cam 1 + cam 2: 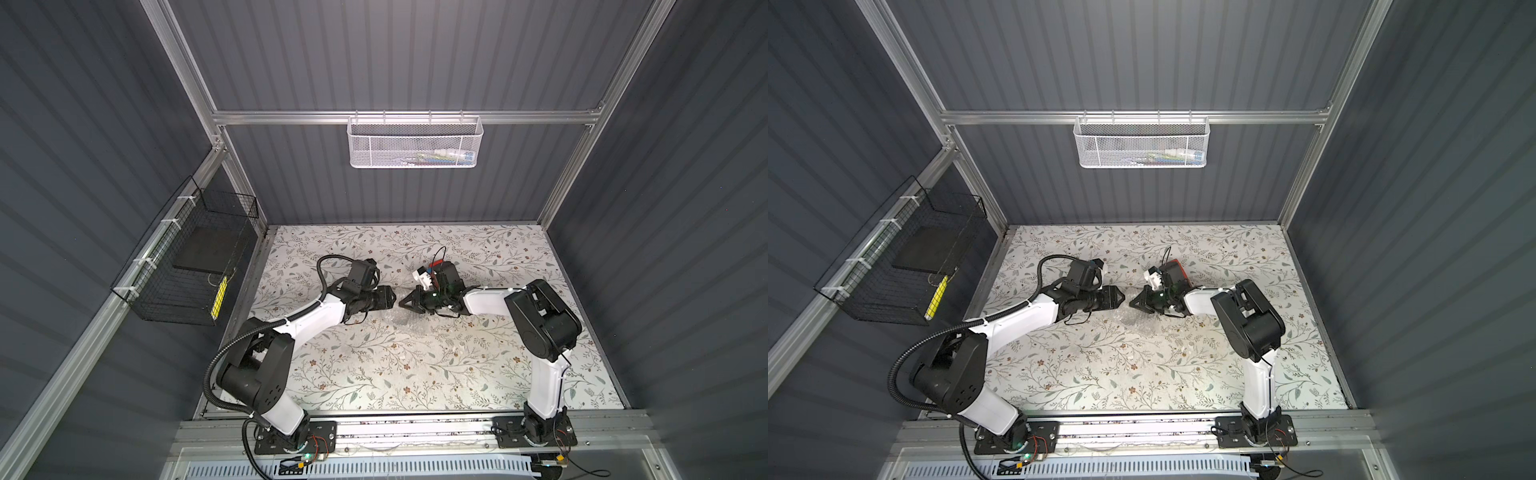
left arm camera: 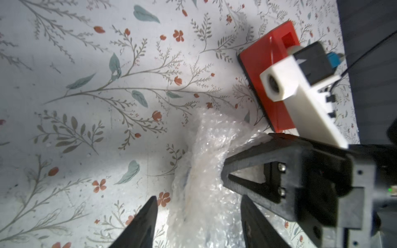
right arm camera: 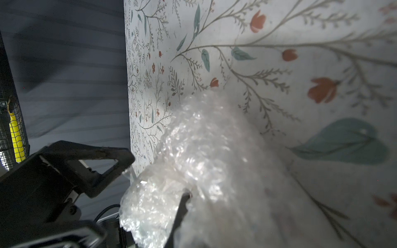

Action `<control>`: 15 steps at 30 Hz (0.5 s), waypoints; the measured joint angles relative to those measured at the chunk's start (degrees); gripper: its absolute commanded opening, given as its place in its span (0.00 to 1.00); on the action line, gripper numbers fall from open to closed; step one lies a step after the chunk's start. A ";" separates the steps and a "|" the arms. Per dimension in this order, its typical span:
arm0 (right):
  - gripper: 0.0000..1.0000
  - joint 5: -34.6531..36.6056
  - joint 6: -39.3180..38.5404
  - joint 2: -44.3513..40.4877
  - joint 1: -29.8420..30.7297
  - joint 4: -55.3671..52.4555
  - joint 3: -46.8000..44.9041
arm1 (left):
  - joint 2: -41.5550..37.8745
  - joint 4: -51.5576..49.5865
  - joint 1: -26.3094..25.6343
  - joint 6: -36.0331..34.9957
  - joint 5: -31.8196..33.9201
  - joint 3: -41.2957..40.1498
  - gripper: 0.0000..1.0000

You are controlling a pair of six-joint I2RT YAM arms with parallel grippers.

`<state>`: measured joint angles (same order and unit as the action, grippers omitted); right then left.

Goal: Wrap bowls in bubble wrap
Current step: Stick the tape on the bubble wrap.

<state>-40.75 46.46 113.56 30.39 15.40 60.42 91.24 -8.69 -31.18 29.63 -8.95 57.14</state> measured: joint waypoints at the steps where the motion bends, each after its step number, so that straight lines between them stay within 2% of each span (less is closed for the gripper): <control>1: 0.00 0.00 -0.02 0.02 0.00 0.00 0.00 | -0.24 0.55 0.00 -0.09 0.00 -0.11 0.63; 15: 0.00 0.04 -0.02 0.04 0.00 0.00 0.00 | 1.22 5.73 0.00 -1.14 -1.73 -0.96 0.65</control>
<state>-40.71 46.44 113.60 30.39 15.40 60.42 92.47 -2.96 -31.18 28.49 -10.68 56.18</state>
